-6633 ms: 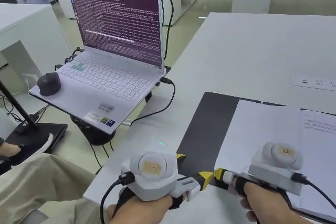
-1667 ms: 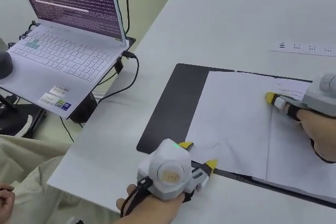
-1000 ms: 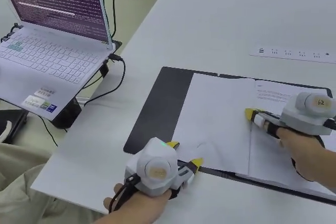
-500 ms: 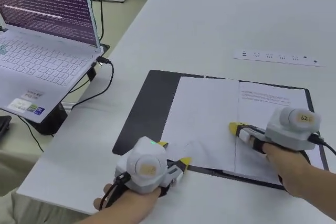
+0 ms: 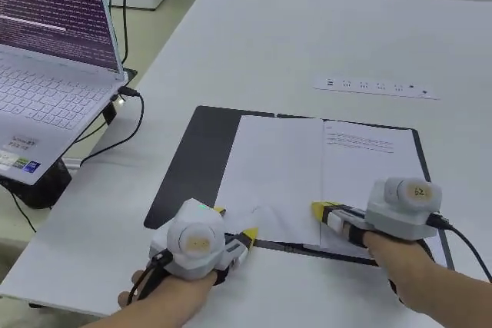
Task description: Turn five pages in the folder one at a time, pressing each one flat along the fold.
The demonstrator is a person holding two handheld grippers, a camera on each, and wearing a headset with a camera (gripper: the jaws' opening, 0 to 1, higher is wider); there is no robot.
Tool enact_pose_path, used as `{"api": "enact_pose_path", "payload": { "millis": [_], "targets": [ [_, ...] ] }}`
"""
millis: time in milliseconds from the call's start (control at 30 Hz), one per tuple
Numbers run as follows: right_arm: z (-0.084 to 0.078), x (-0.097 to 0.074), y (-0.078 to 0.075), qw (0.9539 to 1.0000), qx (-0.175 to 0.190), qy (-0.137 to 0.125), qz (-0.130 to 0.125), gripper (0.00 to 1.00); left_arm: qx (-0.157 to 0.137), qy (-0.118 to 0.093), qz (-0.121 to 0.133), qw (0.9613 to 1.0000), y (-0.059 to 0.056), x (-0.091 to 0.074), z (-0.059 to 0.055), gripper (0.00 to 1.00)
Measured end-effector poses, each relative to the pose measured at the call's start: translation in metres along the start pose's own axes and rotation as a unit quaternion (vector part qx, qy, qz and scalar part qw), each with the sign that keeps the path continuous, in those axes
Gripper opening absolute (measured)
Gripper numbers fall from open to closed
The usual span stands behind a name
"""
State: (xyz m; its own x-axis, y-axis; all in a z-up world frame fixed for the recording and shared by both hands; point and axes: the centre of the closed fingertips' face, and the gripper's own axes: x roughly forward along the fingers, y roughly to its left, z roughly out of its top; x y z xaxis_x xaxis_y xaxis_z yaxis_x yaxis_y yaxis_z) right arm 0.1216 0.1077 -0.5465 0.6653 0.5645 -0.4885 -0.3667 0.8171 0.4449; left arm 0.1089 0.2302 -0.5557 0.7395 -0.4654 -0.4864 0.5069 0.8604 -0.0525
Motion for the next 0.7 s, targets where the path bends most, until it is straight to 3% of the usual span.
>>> {"api": "enact_pose_path", "payload": {
  "millis": [333,700],
  "targets": [
    [-0.031,-0.024,0.019,0.9995,0.006,0.025,0.016,0.0,0.001,0.002,-0.002,1.0,0.0,0.0,0.0,0.38],
    [-0.046,-0.037,0.029,0.9987,0.025,0.037,0.024,0.0,0.003,0.006,-0.003,1.0,0.0,-0.001,0.0,0.38]
  ]
}}
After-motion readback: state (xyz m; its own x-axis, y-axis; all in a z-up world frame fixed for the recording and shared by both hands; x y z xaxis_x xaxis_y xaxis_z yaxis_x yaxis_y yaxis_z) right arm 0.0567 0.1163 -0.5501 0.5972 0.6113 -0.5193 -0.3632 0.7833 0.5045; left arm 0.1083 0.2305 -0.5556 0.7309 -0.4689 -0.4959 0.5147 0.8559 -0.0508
